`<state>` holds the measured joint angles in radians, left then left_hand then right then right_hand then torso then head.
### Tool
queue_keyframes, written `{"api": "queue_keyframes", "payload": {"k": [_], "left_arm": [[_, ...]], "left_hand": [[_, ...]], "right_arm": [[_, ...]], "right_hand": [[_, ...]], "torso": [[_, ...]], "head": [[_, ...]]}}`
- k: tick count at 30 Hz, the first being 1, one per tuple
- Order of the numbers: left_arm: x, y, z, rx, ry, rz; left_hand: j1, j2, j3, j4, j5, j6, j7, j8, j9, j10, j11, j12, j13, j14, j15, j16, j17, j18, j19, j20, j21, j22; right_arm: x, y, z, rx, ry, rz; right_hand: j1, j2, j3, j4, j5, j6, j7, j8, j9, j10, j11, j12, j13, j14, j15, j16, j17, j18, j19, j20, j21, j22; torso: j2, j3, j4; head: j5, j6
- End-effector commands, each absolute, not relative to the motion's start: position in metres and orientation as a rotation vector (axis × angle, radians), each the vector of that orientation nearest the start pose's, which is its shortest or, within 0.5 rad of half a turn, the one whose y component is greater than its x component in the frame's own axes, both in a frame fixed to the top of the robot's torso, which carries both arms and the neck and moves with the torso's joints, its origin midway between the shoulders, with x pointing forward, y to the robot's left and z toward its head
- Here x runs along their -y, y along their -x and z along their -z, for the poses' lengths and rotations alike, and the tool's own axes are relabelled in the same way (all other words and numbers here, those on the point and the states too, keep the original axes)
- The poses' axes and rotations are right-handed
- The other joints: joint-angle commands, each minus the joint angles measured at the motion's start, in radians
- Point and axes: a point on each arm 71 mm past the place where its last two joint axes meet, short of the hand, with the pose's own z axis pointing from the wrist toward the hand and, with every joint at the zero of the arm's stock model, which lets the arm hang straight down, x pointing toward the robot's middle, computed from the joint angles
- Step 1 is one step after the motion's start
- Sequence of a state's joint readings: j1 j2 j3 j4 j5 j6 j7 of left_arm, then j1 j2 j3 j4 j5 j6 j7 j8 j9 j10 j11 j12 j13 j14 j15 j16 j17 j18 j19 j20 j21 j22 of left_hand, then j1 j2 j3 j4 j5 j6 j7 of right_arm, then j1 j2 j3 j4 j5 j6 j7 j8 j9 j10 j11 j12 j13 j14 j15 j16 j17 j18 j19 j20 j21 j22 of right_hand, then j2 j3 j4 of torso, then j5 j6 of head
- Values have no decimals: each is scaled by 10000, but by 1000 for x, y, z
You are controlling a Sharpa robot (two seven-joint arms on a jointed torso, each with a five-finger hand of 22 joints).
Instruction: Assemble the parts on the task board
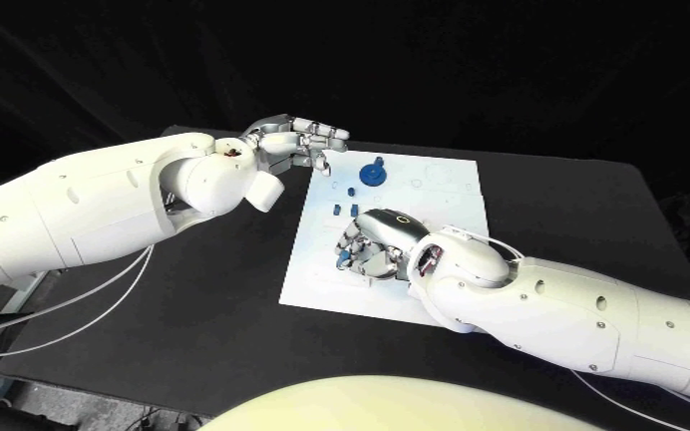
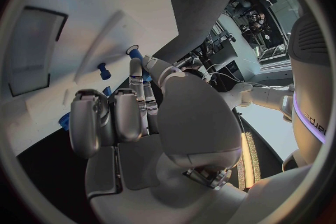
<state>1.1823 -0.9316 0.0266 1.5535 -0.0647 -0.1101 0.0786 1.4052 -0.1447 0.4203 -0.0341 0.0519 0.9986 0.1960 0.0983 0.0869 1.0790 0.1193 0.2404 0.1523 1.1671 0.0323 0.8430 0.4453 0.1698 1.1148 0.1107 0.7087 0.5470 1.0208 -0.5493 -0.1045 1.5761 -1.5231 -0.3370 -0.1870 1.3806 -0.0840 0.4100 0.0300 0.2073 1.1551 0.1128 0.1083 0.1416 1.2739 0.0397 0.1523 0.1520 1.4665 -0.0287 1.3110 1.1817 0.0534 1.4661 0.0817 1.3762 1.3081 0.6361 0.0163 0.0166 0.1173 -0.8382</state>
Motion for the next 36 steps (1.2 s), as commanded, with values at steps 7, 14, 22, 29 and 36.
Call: {"api": "queue_keyframes", "payload": {"k": [7,14,22,29,36], "left_arm": [[-229,-480,177,-17602,11516,15262],[-229,-480,177,-17603,11523,15249],[-229,-480,177,-17606,11522,15251],[-229,-480,177,-17603,11522,15250],[-229,-480,177,-17613,11521,15253]], "left_hand": [[40,21,-23,-34,-3,-73,5,60,-14,-95,5,33,0,-66,-14,-43,-11,138,-77,1,-28,-15],[40,21,-23,-34,-3,-73,5,60,-14,-95,5,33,0,-66,-14,-43,-11,138,-77,1,-28,-15],[40,21,-23,-34,-3,-73,5,60,-14,-95,5,33,0,-66,-14,-43,-11,138,-77,1,-28,-15],[40,21,-23,-34,-3,-73,5,60,-14,-95,5,33,0,-66,-14,-43,-11,138,-77,1,-28,-15],[40,21,-23,-34,-3,-73,5,60,-14,-95,5,33,0,-66,-14,-43,-11,138,-77,1,-28,-15]], "right_arm": [[40,-398,271,-18344,3267,-9265],[41,-398,273,-18533,3414,-9163],[39,-396,273,-18612,3539,-9190],[39,-398,273,-18530,3481,-8967],[38,-400,274,-18466,3407,-8733]], "right_hand": [[-22,-5,-3,-31,34,79,-3,90,231,-7,30,-31,7,303,-43,18,-15,-104,211,-88,-30,1899],[-17,-4,1,-40,47,76,2,87,233,-9,34,-40,10,304,-40,22,-9,-103,209,-86,-36,1898],[-18,-4,1,-41,48,75,3,87,234,-9,35,-41,11,305,-39,25,-5,-106,214,-86,-24,1903],[-106,-41,-22,-18,35,-95,87,-20,206,-151,104,-162,-1,304,13,22,-11,-100,196,-59,-66,1894],[-348,-215,-114,84,28,-911,220,-467,9,-267,215,-278,56,302,113,31,-13,-93,180,40,-112,1897]], "torso": [[-2,5,-4],[-2,0,-9],[-7,0,-6],[-4,-5,-6],[-2,-1,2]], "head": [[20,-8],[30,-9],[35,-17],[26,-12],[9,4]]}}
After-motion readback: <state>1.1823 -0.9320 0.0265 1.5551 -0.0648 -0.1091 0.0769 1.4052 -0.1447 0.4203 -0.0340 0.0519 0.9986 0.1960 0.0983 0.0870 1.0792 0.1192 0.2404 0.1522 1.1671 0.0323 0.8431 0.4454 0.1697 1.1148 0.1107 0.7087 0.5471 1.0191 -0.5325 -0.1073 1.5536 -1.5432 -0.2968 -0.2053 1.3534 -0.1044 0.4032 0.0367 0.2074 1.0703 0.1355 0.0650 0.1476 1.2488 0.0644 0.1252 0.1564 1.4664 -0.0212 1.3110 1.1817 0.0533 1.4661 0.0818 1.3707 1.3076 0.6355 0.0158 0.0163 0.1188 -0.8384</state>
